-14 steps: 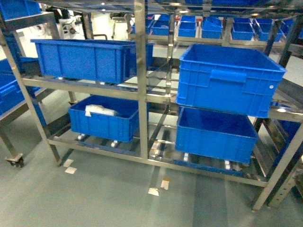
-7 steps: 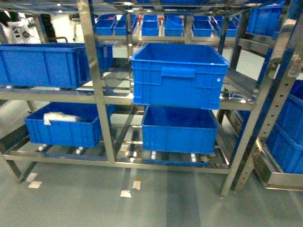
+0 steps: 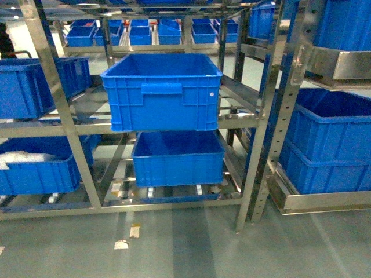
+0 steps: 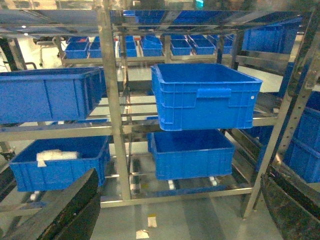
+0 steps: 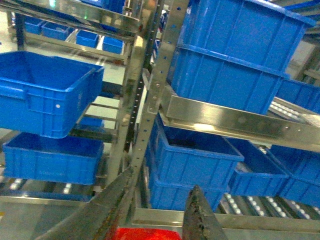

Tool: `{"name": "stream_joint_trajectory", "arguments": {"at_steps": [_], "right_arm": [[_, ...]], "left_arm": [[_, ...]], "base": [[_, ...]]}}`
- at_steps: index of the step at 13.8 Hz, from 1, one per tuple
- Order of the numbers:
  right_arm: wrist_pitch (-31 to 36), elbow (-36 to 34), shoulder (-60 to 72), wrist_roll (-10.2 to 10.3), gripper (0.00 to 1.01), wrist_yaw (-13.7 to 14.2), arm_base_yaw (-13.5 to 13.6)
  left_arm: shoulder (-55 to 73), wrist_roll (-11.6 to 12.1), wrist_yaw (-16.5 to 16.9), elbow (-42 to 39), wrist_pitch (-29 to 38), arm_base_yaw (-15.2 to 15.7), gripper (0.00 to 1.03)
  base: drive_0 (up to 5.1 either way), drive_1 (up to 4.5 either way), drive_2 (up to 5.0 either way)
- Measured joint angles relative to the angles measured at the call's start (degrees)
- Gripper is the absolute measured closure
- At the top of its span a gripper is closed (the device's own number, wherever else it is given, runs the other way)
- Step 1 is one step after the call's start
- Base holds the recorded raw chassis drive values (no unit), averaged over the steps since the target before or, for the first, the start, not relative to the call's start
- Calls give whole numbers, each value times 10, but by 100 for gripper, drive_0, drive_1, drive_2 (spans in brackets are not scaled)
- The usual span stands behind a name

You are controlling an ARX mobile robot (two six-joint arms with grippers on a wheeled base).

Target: Pick red block from blue box to shelf

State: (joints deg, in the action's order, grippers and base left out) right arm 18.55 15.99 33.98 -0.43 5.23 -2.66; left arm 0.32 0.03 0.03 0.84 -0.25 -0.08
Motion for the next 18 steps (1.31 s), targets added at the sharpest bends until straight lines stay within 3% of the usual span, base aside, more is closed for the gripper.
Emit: {"name": "stream_joint_trajectory", "arguments": {"at_steps": [7,18], "right_arm": [[0,0,0,0,74,1,0],[0,0,0,0,74,1,1]], "left_arm": [[0,0,-1,0,0,0,5],[0,0,-1,0,0,1,5]], "base": [[137,137,137],[0,0,0]]}}
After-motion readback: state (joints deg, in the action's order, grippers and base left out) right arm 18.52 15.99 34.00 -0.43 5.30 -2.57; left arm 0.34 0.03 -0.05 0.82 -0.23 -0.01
